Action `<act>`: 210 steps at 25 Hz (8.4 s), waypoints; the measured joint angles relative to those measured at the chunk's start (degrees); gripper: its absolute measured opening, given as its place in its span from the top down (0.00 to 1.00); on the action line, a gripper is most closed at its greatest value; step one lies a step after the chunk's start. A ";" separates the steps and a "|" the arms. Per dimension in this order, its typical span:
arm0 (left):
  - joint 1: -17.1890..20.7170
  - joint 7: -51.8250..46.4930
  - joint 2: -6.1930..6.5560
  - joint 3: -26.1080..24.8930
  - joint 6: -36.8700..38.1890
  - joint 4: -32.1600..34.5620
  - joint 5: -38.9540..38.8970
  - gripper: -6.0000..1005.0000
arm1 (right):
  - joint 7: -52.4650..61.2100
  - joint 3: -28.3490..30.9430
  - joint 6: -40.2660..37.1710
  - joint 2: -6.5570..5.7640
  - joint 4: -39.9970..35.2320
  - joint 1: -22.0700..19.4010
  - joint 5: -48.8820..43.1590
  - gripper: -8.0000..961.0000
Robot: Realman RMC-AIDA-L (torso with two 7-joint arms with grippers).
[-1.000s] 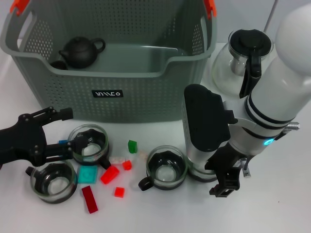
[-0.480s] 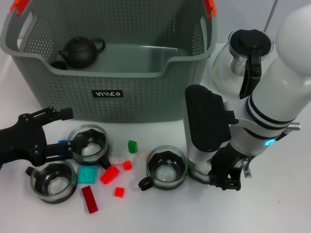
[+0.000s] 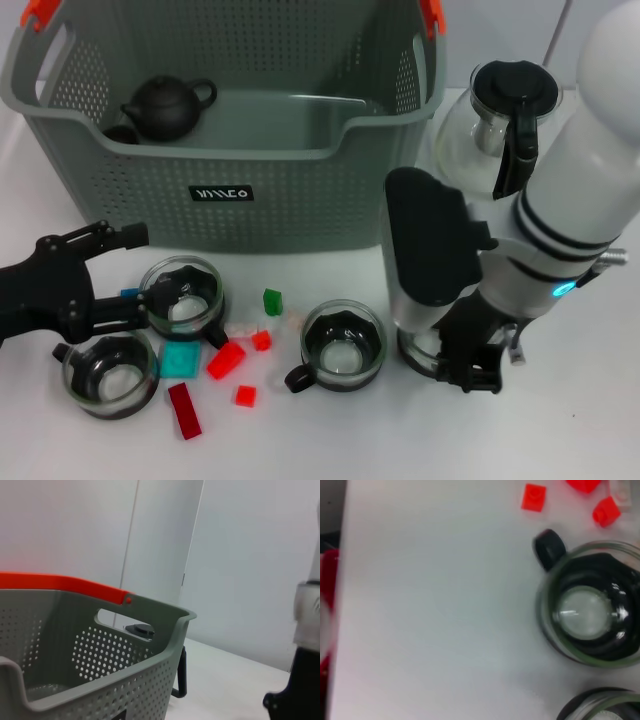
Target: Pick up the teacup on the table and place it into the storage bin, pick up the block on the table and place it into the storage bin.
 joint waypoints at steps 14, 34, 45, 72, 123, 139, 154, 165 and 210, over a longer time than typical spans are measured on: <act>0.26 0.75 -0.09 -1.65 -0.10 0.09 0.00 0.12 | -2.16 29.45 -23.45 -0.81 -26.47 3.41 14.87 0.94; -0.63 0.87 -0.45 -1.67 -3.69 2.37 -0.09 0.12 | 10.37 33.62 26.09 -1.09 9.64 19.28 9.04 0.94; -0.71 0.88 -0.70 -3.09 -4.05 2.95 -0.17 0.12 | 11.69 31.98 47.01 -0.20 39.47 32.92 2.75 0.94; -0.30 0.88 -1.41 -3.42 -5.24 4.41 0.05 0.12 | 18.75 23.53 53.61 0.30 47.41 31.37 3.11 0.94; 0.47 0.21 -0.81 -3.69 -5.07 4.11 -0.16 0.12 | 11.39 27.89 -9.56 -0.47 -10.47 19.13 4.77 0.40; 0.62 0.22 -0.70 -3.78 -5.43 4.43 -0.17 0.12 | 4.82 13.55 -8.68 -0.08 -3.55 11.08 13.65 0.41; 0.61 0.58 -1.01 -3.78 -5.59 4.48 -0.17 0.12 | -8.16 2.54 -1.63 0.04 1.90 6.76 13.36 0.41; 0.66 0.60 -1.15 -3.78 -5.63 4.49 -0.17 0.12 | -7.88 -1.22 5.47 0.17 7.36 6.71 11.71 0.41; 1.32 0.74 -1.30 -4.48 -5.87 5.29 -0.17 0.12 | -6.02 -7.38 13.09 0.39 10.38 6.63 12.15 0.86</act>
